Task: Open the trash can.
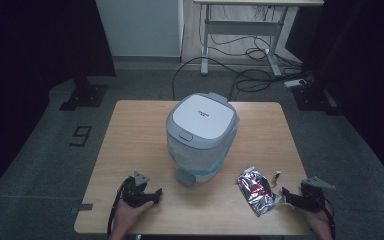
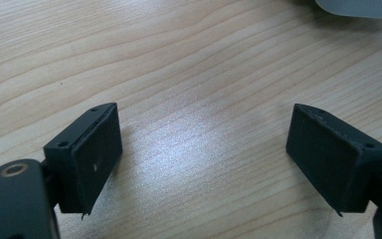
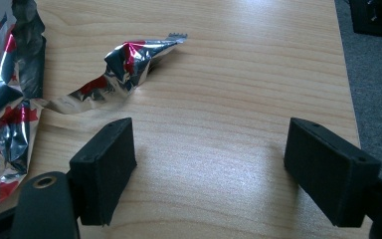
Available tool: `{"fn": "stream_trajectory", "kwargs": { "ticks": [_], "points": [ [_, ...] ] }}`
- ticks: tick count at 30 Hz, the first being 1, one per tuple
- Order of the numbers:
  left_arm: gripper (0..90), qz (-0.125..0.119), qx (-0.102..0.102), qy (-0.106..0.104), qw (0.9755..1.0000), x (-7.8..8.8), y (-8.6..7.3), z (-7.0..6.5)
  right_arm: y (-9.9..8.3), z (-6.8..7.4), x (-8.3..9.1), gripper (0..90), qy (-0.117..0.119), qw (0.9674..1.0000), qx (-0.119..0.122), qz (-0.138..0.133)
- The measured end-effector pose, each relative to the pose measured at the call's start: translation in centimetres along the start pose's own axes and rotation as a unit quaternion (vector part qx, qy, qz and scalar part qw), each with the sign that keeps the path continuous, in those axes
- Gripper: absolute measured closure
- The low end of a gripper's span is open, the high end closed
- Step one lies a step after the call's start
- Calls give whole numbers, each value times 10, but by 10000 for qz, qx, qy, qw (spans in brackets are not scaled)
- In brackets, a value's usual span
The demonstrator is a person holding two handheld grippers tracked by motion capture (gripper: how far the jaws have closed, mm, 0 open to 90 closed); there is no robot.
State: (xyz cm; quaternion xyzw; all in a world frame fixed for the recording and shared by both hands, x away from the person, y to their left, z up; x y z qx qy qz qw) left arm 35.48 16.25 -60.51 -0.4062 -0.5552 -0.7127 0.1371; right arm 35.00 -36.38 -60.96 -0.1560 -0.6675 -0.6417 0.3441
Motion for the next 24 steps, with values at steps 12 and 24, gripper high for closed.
{"fn": "stream_trajectory", "kwargs": {
  "ticks": [12,24],
  "points": [
    [326,36,13,-61,10000,9,1,0,1,0,-1,197,23,10000,31,5],
    [714,-500,9,-577,9971,26,16,-8,1,0,-1,197,23,10000,30,4]
  ]
}}
Point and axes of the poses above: each handheld gripper's, and its own axes: x roughly backward along the jaws, y roughly out of its top, z roughly to its left, the point moved 8 cm from there along -x, roughly forward along the jaws, and after that the axes turned 4 degrees about y, right-handed, at the moved point
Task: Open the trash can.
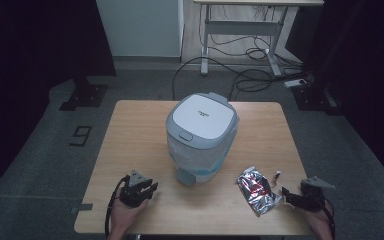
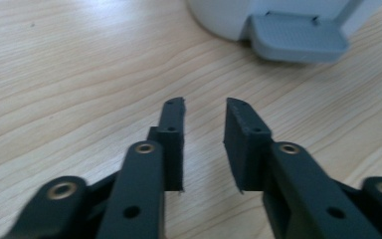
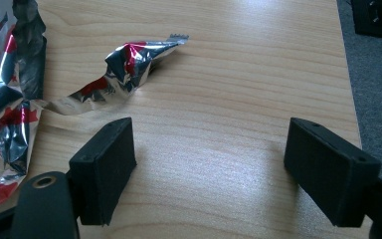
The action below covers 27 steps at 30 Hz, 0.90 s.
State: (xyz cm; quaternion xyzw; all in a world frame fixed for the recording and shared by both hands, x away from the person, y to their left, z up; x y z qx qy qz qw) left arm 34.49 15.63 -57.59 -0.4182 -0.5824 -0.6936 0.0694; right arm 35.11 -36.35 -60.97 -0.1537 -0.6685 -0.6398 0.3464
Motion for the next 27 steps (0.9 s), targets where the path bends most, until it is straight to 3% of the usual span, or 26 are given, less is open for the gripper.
{"fn": "stream_trajectory", "kwargs": {
  "ticks": [10,15,27],
  "points": [
    [865,-214,-214,-304,9991,-2,18,-22,0,0,0,198,-4,10000,-8,-1],
    [883,-229,-351,-344,9985,-9,27,-30,0,0,0,202,-16,10000,-17,-5],
    [900,-159,-184,-703,9972,-30,42,-46,0,0,0,204,-23,10000,-21,-6]
  ]
}}
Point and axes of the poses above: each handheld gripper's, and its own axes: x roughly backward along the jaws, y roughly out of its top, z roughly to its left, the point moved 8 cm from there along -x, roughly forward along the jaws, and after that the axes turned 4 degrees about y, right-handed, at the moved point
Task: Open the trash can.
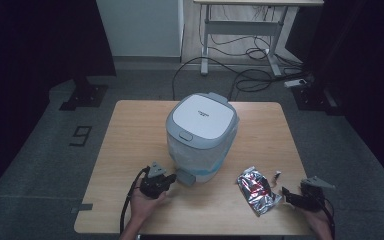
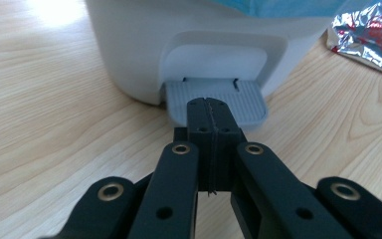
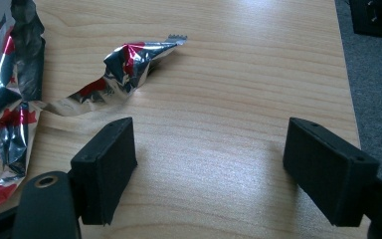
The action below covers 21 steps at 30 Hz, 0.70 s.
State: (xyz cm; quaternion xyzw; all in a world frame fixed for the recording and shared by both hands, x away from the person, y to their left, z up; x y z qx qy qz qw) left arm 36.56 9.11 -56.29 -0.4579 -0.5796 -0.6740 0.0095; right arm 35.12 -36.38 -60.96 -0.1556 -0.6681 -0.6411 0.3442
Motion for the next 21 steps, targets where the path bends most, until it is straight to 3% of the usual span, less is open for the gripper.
{"fn": "stream_trajectory", "kwargs": {
  "ticks": [9,15,21],
  "points": [
    [898,23,195,-219,9996,-20,0,-5,0,0,0,205,-3,10000,-2,-1],
    [900,3,103,-181,9998,-26,0,-3,0,0,0,206,-11,10000,-7,-2],
    [900,83,-61,-8,9999,-27,-2,-5,0,0,0,206,-29,10000,-22,-3]
  ]
}}
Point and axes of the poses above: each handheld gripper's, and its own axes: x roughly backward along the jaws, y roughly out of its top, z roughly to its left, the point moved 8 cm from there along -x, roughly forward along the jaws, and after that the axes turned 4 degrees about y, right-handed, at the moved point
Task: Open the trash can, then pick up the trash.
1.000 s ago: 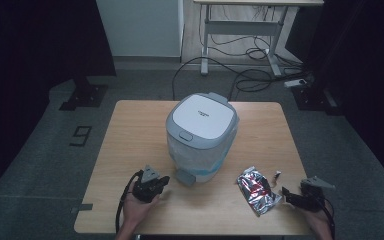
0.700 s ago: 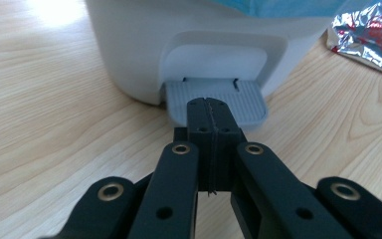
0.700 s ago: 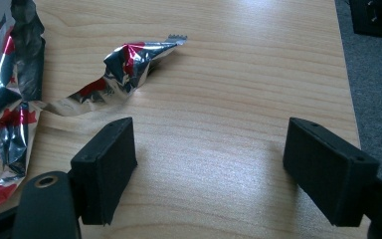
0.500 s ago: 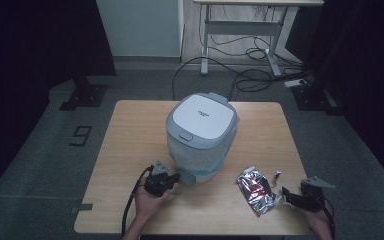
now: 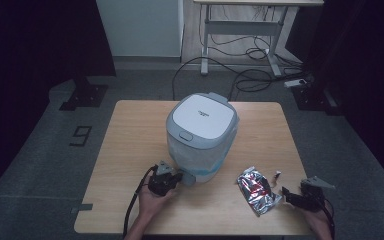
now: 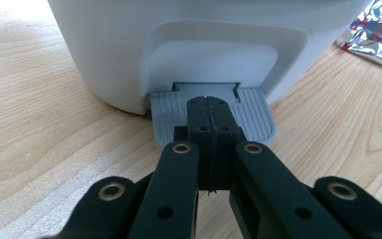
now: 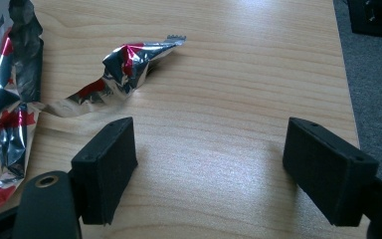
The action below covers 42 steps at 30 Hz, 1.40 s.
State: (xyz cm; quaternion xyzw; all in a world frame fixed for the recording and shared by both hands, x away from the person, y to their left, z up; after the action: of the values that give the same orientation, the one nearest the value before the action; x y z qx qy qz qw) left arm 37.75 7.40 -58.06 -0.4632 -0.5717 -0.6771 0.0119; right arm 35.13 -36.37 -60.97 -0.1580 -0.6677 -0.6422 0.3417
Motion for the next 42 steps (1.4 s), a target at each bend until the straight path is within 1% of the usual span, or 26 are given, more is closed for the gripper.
{"fn": "stream_trajectory", "kwargs": {
  "ticks": [1,2,5,8,9,12,13,22,34,39,42],
  "points": [
    [900,-1,-29,29,10000,0,0,0,0,0,0,206,-3,10000,-2,-1],
    [900,16,-72,118,9999,-1,-1,-2,0,0,0,207,-6,10000,-3,-1],
    [900,75,-181,258,9995,-3,-2,-3,0,0,0,207,-11,10000,-11,-4],
    [900,172,-248,335,9990,-6,-5,-4,0,0,0,207,-16,10000,-16,-4],
    [900,230,-254,339,9988,-8,-7,-5,0,0,0,207,-16,10000,-18,-3],
    [900,221,-237,329,9989,-8,-7,-4,0,0,0,206,-20,10000,-16,-2],
    [900,218,-202,302,9991,-9,-8,-4,0,0,0,207,-23,10000,-22,-2],
    [900,208,-309,394,9985,-8,-8,-5,0,0,0,207,-35,10000,-31,-1],
    [900,229,-335,435,9982,-8,-8,-5,0,0,0,208,-30,10000,-33,-7],
    [900,238,-341,428,9982,-8,-8,-5,1,-2,1,225,73,9999,-97,-53],
    [900,230,-366,438,9981,-8,-7,-6,3,-4,5,241,107,9997,-154,-144]
  ]
}}
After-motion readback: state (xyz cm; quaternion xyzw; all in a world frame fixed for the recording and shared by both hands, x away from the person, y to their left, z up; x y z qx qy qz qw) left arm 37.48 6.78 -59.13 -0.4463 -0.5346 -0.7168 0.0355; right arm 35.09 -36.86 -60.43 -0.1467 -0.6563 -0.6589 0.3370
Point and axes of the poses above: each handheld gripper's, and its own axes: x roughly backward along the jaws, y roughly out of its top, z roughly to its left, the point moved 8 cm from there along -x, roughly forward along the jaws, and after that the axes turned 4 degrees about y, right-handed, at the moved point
